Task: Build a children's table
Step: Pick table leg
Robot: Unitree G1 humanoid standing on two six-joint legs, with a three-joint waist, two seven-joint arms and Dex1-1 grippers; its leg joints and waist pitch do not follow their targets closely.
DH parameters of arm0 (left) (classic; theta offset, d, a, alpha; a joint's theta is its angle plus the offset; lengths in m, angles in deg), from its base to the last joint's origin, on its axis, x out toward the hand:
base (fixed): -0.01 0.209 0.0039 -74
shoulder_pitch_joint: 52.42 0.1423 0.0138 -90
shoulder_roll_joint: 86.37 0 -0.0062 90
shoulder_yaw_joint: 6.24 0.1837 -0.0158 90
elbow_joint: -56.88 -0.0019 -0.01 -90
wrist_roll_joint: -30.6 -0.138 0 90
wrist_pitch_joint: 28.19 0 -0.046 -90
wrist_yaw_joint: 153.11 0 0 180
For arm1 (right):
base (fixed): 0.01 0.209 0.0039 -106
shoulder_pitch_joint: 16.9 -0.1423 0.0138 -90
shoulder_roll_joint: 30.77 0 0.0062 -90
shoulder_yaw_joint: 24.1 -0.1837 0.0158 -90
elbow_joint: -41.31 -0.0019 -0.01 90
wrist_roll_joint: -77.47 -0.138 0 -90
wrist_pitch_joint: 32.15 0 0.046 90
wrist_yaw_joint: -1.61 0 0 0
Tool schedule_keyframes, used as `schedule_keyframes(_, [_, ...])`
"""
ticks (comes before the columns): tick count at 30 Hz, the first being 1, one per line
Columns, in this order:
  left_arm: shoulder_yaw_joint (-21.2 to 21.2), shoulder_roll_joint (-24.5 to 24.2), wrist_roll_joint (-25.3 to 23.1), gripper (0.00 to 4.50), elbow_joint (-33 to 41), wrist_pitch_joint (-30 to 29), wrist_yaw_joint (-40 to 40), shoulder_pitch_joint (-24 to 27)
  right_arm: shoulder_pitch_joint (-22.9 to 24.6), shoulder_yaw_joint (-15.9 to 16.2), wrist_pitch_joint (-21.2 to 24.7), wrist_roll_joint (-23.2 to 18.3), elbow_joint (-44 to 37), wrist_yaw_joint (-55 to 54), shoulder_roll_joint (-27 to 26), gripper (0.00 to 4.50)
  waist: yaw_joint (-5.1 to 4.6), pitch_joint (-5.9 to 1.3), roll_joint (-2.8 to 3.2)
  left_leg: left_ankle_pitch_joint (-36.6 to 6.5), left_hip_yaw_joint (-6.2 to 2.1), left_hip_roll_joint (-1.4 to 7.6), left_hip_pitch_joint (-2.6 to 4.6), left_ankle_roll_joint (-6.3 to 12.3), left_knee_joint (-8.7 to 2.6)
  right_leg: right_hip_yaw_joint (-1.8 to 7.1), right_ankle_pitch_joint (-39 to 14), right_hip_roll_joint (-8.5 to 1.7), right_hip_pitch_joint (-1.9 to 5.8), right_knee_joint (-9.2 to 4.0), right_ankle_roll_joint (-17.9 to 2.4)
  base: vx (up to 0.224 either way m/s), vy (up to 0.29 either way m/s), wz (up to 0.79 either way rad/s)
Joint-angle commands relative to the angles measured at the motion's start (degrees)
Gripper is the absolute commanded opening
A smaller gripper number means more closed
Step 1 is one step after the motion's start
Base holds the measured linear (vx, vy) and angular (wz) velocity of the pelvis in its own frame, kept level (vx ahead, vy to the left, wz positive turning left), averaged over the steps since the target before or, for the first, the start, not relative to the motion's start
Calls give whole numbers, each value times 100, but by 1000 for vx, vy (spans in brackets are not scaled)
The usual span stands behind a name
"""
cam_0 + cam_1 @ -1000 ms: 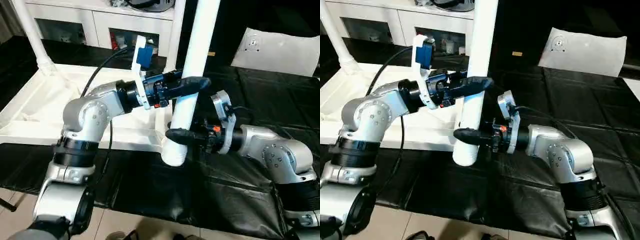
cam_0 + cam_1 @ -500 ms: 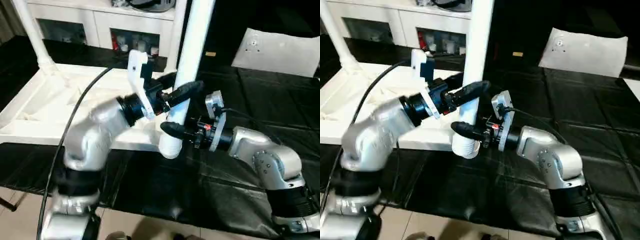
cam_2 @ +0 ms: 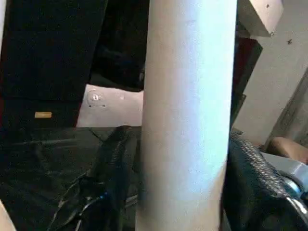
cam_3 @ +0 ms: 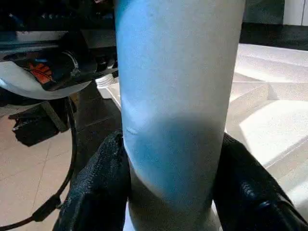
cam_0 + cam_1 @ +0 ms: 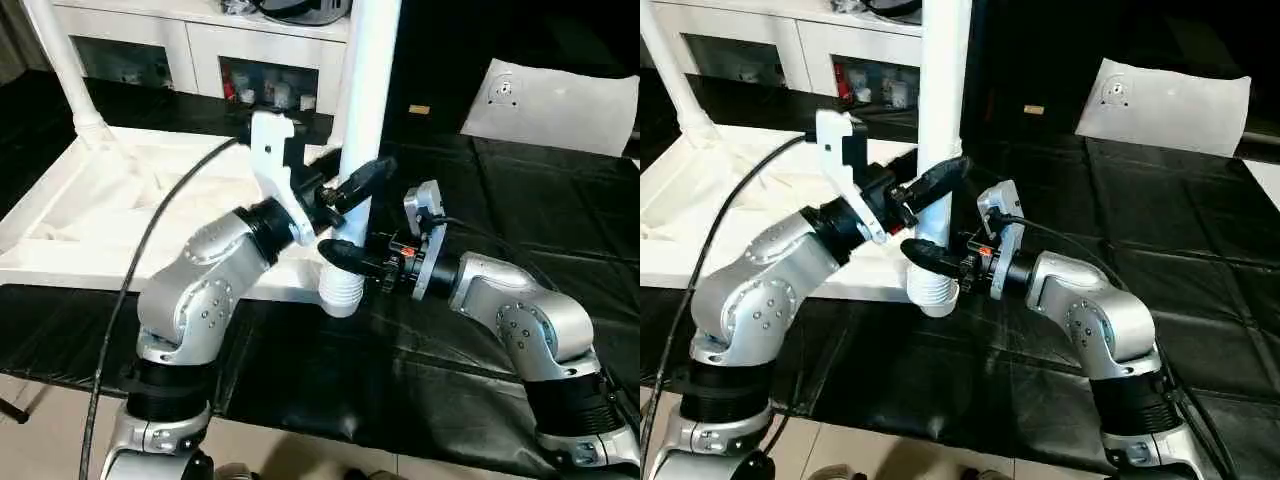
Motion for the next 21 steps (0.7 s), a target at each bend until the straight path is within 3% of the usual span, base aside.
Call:
schedule_keyframes(1, [-32, 77, 62, 260, 10, -121, -131, 23, -66, -23, -143, -7, -48, 1, 8, 193, -39, -431, -53, -730, -68, 214, 8, 218, -331, 303, -2848, -438, 342, -529, 340, 0, 0, 0])
schedule_keyframes(4, [-66, 115, 112, 260, -3, -145, -166, 16, -66, -29, -149, 0, -46, -5, 7, 193, -71, -432, -38, -785, -82, 215, 12, 208, -333, 289, -2857, -430, 341, -541, 361, 0, 0, 0])
schedule_keyframes(9, [-141, 150, 214, 260, -86, -173, -190, -20, -83, -42, -165, 32, -13, -4, -5, 193, -136, -434, -65, -842, -81, 196, -7, 229, -318, 274, -2940, -426, 345, -558, 406, 0, 0, 0])
schedule_keyframes(16, [-566, 336, 936, 230, -212, -520, -185, -128, -168, -43, -241, 71, 96, 14, -9, 193, -145, -436, -51, -846, -86, 198, -2, 245, -313, 260, -2936, -421, 337, -557, 366, 0, 0, 0])
schedule_keyframes(21, [-646, 310, 1026, 214, -280, -550, -168, -192, -233, -51, -275, 93, 154, 27, -1, 193, -139, -442, -51, -834, -88, 202, 3, 245, -319, 269, -2878, -422, 344, -550, 373, 0, 0, 0])
